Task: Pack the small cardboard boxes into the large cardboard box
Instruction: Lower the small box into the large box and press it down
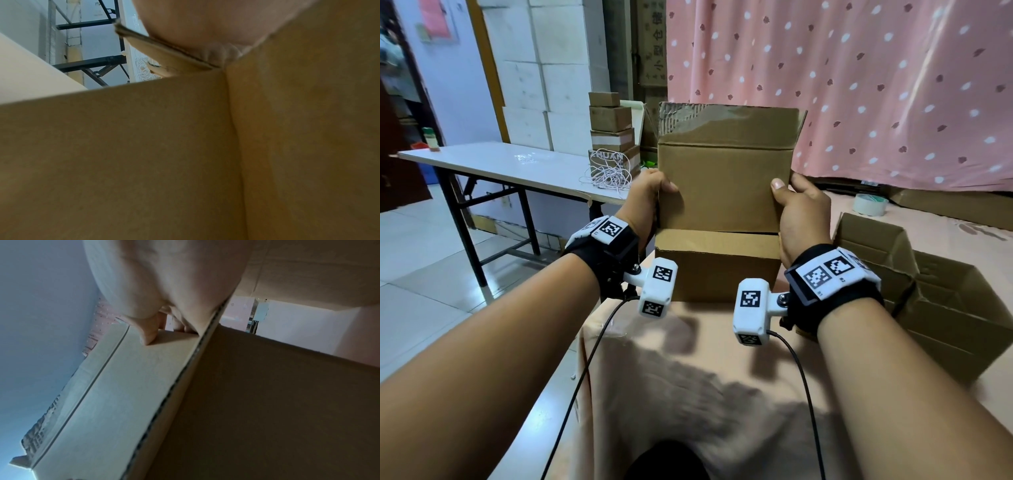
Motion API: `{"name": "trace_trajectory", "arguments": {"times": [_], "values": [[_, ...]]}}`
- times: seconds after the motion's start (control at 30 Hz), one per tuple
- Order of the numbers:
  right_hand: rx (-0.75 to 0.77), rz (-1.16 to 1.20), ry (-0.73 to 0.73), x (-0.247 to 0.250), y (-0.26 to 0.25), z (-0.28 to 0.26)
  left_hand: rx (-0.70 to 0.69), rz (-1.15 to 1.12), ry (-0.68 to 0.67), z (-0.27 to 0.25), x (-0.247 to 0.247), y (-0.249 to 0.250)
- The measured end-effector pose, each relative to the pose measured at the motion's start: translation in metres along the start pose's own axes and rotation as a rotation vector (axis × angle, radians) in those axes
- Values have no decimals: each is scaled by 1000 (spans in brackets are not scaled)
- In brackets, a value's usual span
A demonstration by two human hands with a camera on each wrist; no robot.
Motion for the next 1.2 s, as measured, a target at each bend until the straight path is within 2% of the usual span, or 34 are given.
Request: {"name": "trace_trajectory", "arguments": {"times": [0.1, 0.3, 0.5, 0.8, 1.1, 1.2], "values": [[26, -40, 91, 15, 0, -7, -22, 32, -27, -1, -4, 1], [44, -135, 102, 17, 0, -12, -20, 34, -42, -6, -8, 3], [119, -213, 120, 15, -7, -18, -92, 80, -12, -4, -10, 14], [193, -358, 139, 13, -19, -25, -72, 88, -25, -8, -10, 11], [190, -433, 168, 11, -22, -30, -137, 110, -106, -10, -18, 12], [186, -438, 157, 8, -22, -31, -142, 116, -97, -10, -17, 11]]}}
Point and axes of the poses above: each hand's wrist, its own z-axis towards the middle knuckle, its own x-axis out of the back of the hand, y = z × x, the point moved 10 cm from there along z, towards the middle knuckle
